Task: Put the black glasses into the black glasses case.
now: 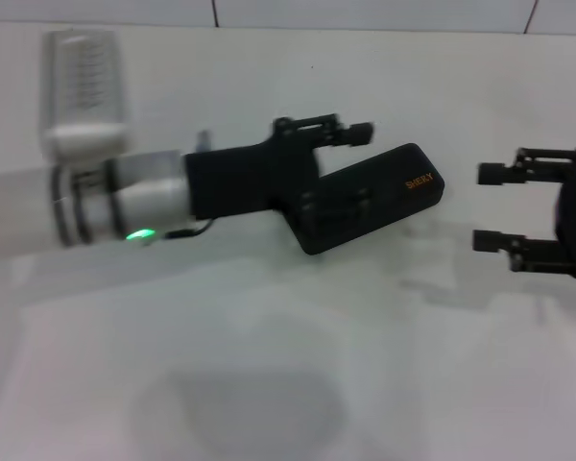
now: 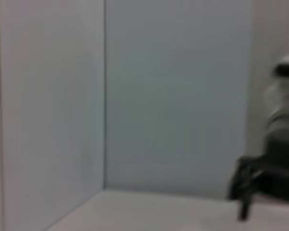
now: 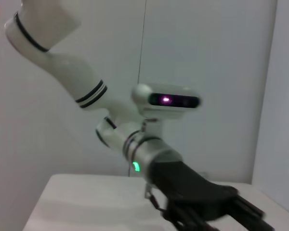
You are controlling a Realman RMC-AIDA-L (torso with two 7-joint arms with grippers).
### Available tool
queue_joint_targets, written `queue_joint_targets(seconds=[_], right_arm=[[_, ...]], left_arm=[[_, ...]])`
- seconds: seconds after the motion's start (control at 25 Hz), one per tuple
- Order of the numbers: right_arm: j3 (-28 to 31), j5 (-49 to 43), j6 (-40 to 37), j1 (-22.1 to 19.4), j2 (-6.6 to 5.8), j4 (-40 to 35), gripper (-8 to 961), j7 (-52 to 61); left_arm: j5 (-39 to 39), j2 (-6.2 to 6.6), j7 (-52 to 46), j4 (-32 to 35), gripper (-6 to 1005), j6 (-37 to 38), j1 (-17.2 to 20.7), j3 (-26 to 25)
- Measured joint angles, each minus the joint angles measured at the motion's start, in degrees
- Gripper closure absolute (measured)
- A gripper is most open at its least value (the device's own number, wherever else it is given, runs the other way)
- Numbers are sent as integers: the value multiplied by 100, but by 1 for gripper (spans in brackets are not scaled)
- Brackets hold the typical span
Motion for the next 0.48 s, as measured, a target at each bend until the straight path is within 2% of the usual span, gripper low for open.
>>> queue_joint_targets(seconds=[0.24, 0.48], right_arm=[[4, 20, 50, 397, -28, 720, 319, -381], [-5, 25, 125, 443, 42, 779, 318, -497]], left_arm=[[18, 228, 302, -176, 320, 1224, 684, 5], [193, 261, 541, -191, 320, 1503, 985, 6]])
